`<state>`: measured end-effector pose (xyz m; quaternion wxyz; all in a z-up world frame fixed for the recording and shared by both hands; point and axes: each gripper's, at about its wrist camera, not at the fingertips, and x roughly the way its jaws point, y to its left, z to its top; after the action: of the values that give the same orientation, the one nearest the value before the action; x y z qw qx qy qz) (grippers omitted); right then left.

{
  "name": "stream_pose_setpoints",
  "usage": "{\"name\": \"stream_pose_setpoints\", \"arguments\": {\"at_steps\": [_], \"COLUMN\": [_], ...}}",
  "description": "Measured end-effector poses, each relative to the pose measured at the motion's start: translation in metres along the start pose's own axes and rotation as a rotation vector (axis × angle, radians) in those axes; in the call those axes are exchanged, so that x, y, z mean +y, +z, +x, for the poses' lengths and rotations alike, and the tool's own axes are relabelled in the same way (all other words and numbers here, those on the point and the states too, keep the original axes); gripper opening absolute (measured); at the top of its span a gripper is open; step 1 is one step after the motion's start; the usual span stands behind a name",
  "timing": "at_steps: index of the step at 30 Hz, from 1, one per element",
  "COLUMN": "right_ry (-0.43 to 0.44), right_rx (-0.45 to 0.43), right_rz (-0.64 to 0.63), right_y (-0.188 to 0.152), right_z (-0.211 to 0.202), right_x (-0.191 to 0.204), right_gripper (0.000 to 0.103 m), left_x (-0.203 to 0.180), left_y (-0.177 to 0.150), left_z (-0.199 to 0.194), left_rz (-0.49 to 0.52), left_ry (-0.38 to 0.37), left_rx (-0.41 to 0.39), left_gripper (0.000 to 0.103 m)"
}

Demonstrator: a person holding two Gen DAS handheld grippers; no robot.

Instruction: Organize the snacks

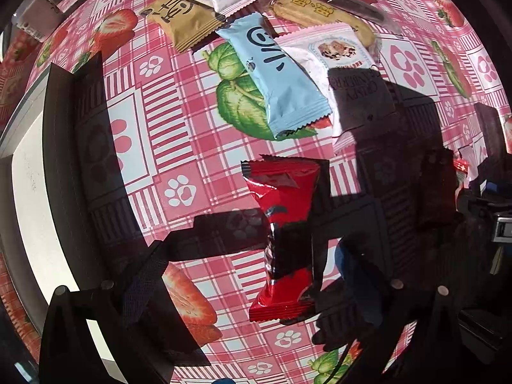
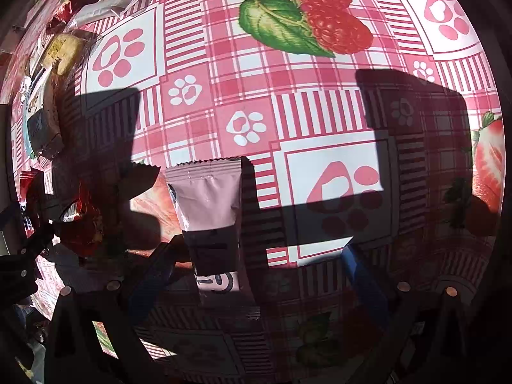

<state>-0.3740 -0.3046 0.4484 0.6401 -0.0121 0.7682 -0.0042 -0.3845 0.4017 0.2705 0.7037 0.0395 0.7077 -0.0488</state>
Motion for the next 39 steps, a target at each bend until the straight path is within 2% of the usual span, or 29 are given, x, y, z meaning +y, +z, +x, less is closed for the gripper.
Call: {"name": "stream_pose_setpoints", "arguments": {"at_steps": [7,9,11,12,13,14,15,16,17,18,23,28,33,39], "right_ry": [-0.011,-0.005,0.000,0.003,0.004,0.009,0.029,0.040,0.044,0.056,0.144,0.198,0.250,0.293], "right_rx": [0.033,0.022,0.009,0.002,-0.005,-0.009,-0.012,-0.018,-0.025,-0.034,-0.078,-0.134,-0.151,-0.128], "right_rz": [0.000,-0.001,-0.010,-0.015,-0.017,-0.015,-0.009,-0.005,-0.004,-0.001,0.002,-0.081,-0.203,-0.405], "right_y": [0.007,0.006,0.007,0.007,0.008,0.009,0.009,0.010,0.011,0.012,0.019,0.033,0.043,0.059], "right_z": [-0.002,-0.009,-0.016,-0.019,-0.022,-0.024,-0.026,-0.028,-0.030,-0.035,-0.065,-0.103,-0.121,-0.117], "right_x": [0.001,0.004,0.007,0.008,0.007,0.007,0.005,0.005,0.005,0.004,0.005,0.035,0.102,0.201], "right_gripper": [0.102,0.092,0.066,0.058,0.040,0.025,0.025,0.025,0.025,0.025,0.025,0.025,0.025,0.025], "left_x": [0.010,0.013,0.010,0.007,0.001,-0.001,-0.004,-0.005,-0.005,-0.004,0.003,0.017,0.044,0.116], "left_y": [0.000,0.000,0.000,0.001,0.002,0.003,0.003,0.004,0.005,0.006,0.007,0.001,-0.011,-0.044], "left_z": [0.005,0.005,0.002,-0.001,-0.005,-0.007,-0.010,-0.012,-0.012,-0.012,-0.033,-0.066,-0.084,-0.096], "left_rz": [-0.115,-0.125,-0.102,-0.084,-0.066,-0.052,-0.041,-0.035,-0.034,-0.039,-0.032,-0.028,-0.103,-0.271], "left_ry": [-0.001,-0.004,-0.003,-0.003,-0.004,-0.002,-0.001,0.000,-0.003,-0.009,-0.084,-0.127,-0.126,-0.089], "left_rx": [0.088,0.101,0.087,0.074,0.063,0.050,0.038,0.030,0.029,0.033,-0.028,-0.111,-0.154,-0.174], "left_gripper": [0.103,0.101,0.093,0.086,0.081,0.068,0.050,0.042,0.024,0.022,0.022,0.022,0.022,0.022]}}
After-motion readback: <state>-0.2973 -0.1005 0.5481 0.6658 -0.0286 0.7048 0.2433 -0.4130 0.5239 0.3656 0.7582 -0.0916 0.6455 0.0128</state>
